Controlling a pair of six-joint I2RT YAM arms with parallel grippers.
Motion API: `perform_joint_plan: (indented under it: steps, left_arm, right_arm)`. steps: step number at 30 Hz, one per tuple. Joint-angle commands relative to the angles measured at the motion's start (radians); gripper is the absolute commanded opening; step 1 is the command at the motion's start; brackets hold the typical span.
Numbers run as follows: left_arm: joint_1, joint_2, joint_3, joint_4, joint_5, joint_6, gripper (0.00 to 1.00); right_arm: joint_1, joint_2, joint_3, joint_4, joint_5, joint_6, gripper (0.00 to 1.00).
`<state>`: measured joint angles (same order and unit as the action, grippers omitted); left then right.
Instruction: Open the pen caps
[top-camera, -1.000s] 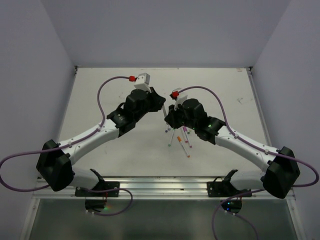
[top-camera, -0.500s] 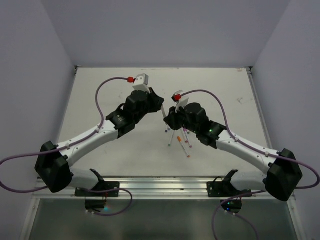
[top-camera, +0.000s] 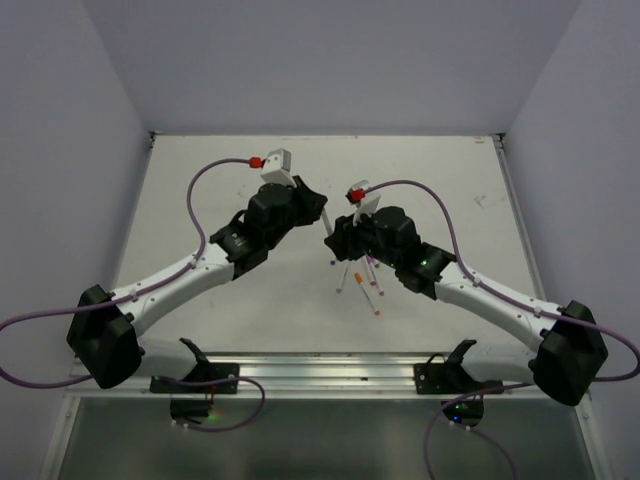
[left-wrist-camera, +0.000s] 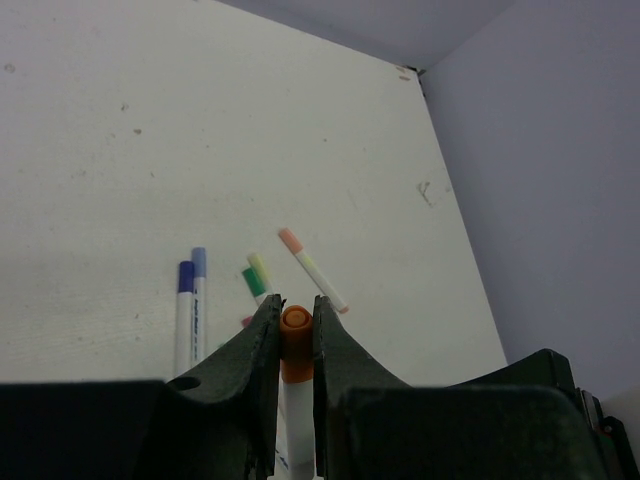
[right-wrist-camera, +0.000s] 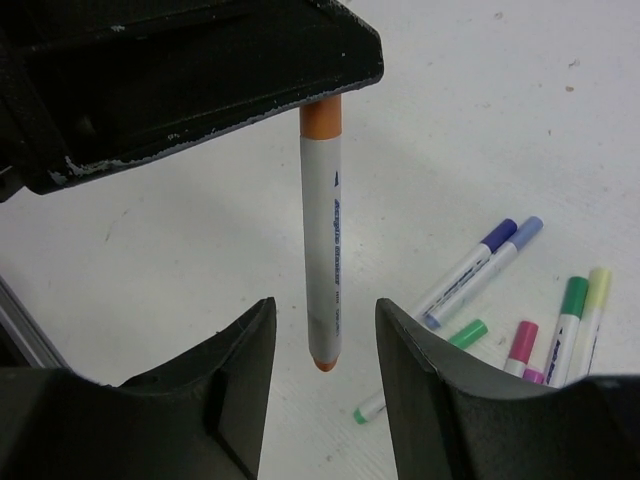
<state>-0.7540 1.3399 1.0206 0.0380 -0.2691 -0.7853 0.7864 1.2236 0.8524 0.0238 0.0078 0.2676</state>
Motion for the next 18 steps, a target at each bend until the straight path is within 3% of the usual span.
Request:
perform_joint_plan:
  steps: [1, 18]
  left_arm:
    - [0.004, -0.030, -0.011, 0.062, -0.025, -0.019, 0.00]
    - [0.002, -0.048, -0.045, 0.088, -0.010, -0.051, 0.00]
  right_arm:
    - [0.005, 0.010, 0.011, 0.038, -0.002, -0.004, 0.49]
    - [0.004, 0.085, 0.050, 0.099, -0.046, 0.005, 0.46]
